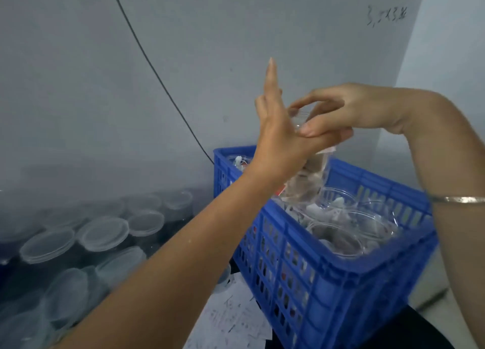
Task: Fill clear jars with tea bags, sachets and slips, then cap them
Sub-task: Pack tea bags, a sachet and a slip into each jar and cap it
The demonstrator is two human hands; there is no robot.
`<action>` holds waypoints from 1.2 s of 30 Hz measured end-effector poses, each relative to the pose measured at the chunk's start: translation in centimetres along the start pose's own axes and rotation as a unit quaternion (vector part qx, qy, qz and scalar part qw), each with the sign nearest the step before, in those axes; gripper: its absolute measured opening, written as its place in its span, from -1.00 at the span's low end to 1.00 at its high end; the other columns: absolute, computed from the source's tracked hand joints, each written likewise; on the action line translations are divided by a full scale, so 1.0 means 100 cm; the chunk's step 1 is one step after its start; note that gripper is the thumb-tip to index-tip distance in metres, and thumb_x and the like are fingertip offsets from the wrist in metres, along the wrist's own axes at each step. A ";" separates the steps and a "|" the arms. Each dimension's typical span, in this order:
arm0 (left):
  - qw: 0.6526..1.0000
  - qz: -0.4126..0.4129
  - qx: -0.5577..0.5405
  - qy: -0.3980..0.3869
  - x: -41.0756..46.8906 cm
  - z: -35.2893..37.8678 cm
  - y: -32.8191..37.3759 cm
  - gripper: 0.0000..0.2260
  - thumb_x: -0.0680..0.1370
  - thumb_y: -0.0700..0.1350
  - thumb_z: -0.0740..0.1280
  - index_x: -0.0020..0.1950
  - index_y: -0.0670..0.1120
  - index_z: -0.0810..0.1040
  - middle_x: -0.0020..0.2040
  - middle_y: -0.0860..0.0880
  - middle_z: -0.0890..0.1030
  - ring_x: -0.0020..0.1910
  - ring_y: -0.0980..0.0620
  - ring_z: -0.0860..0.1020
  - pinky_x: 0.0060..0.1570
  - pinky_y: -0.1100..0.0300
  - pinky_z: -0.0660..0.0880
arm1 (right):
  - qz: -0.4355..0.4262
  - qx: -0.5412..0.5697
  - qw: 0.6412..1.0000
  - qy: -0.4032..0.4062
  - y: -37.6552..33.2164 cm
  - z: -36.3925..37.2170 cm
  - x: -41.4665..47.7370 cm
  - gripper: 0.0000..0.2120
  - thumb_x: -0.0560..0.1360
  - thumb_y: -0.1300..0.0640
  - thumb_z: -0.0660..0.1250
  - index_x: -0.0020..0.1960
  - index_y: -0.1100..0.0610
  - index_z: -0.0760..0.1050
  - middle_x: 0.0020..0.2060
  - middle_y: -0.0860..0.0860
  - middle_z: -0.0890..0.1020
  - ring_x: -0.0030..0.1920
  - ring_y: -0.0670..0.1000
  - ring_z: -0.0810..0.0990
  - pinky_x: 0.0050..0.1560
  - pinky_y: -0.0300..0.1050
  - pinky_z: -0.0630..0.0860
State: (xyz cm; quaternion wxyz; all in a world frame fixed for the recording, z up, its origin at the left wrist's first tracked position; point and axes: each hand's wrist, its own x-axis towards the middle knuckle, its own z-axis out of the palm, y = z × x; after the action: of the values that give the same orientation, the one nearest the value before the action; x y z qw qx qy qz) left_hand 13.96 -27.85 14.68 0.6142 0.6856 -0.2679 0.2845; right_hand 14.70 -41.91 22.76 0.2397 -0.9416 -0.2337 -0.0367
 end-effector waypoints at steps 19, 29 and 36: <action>0.953 -0.191 0.178 -0.152 0.038 0.048 -0.131 -0.69 0.58 -0.24 0.29 0.32 -0.14 0.43 0.33 -0.05 0.46 0.28 0.02 0.42 0.14 0.23 0.35 | 0.340 -0.161 0.916 0.141 0.158 0.028 0.119 -0.06 0.32 -0.27 0.47 0.51 0.14 0.19 0.36 0.17 0.49 0.32 0.22 0.50 0.14 -0.03 0.46; 0.853 -0.145 0.331 -0.377 0.026 0.061 -0.141 -0.77 0.61 -0.07 0.24 0.21 -0.10 0.53 0.15 -0.09 0.56 0.07 -0.06 0.50 0.03 0.06 0.44 | 0.402 -0.143 0.896 -0.125 0.189 0.056 0.132 -0.36 0.47 -0.14 0.44 0.42 0.11 0.31 0.18 0.20 0.47 0.20 0.20 0.48 0.16 0.04 0.46; 0.815 -0.158 0.410 -0.379 0.027 0.061 -0.143 -0.79 0.60 -0.04 0.24 0.07 -0.13 0.58 -0.08 -0.08 0.54 -0.06 -0.08 0.51 -0.03 0.07 0.44 | 0.392 -0.097 0.907 -0.117 0.194 0.074 0.139 -0.22 0.52 -0.20 0.36 0.57 0.15 0.19 0.42 0.23 0.40 0.35 0.24 0.44 0.10 0.04 0.41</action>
State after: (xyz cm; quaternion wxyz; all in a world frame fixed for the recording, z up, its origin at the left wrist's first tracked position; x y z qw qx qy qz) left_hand 26.52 -32.54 6.23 0.1631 0.9603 -0.2259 -0.0153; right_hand 35.60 -47.65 10.27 0.1132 -0.9735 0.1324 0.1479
